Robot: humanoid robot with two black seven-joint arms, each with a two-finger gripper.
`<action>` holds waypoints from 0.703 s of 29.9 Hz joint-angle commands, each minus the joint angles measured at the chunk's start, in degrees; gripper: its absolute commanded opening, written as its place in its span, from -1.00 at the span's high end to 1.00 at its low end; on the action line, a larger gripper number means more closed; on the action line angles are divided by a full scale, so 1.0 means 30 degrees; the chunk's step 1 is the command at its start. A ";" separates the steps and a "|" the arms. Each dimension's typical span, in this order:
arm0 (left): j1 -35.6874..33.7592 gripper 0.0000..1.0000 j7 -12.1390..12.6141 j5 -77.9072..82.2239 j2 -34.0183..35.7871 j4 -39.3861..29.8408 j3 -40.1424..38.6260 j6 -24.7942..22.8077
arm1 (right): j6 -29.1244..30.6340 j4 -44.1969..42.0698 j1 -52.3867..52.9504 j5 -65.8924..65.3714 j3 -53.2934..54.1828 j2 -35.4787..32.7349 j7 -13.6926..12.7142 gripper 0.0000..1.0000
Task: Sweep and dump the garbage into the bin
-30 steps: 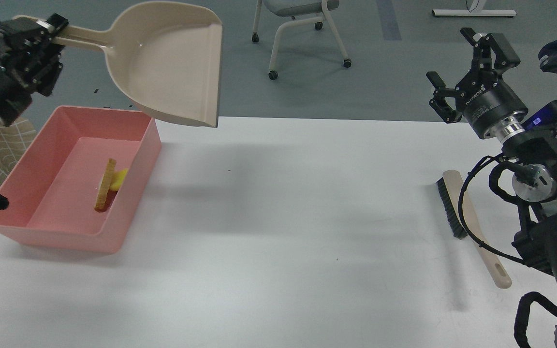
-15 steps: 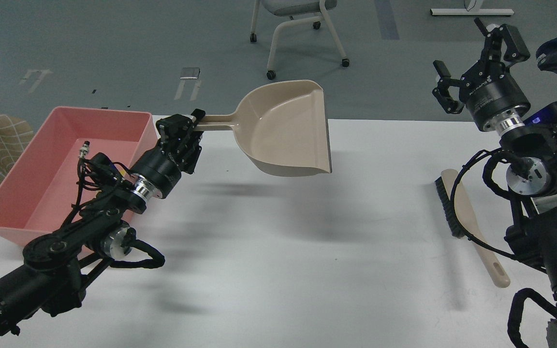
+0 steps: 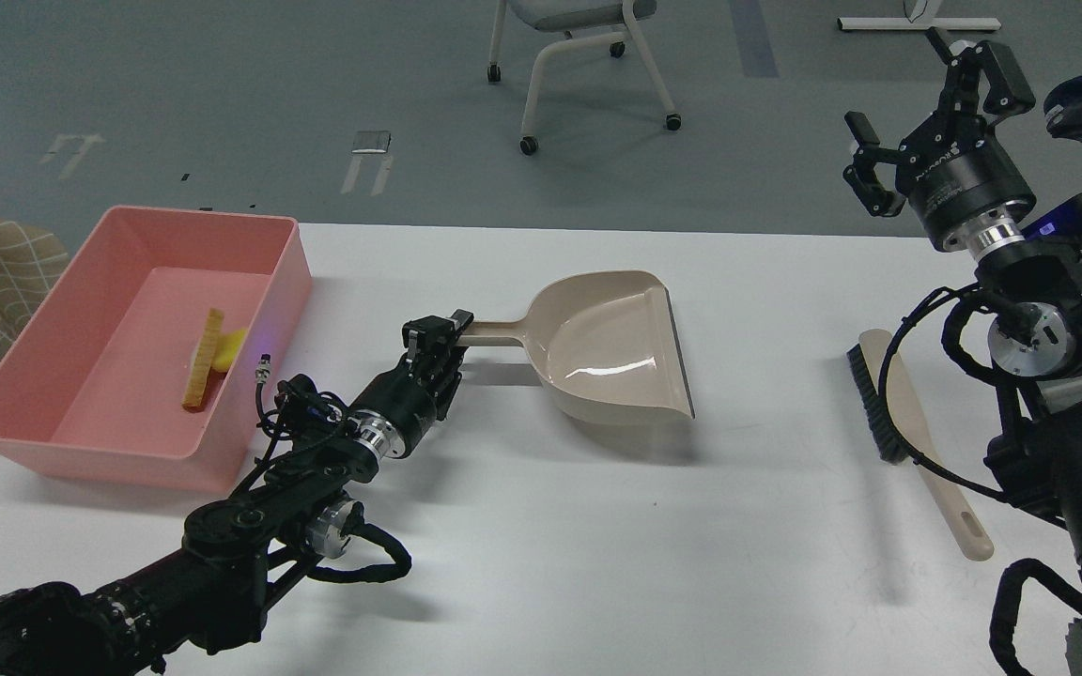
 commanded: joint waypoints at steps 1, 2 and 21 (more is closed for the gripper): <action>-0.0122 -0.55 -0.0003 0.0009 -0.0036 -0.0468 -0.0021 0.0220 | 0.0073 0.0039 -0.0002 -0.0001 0.0002 0.0007 0.0000 -1.00; -0.0209 -0.58 -0.0003 0.0009 0.0372 -0.0731 0.0008 0.0220 | 0.0074 0.0039 -0.0002 -0.0001 0.0002 0.0007 0.0000 -1.00; -0.3050 -0.67 -0.0003 -0.0225 0.8018 -0.3338 -0.0255 -0.0922 | 0.0132 0.0068 -0.0061 -0.0001 -0.0056 0.0007 0.0000 -1.00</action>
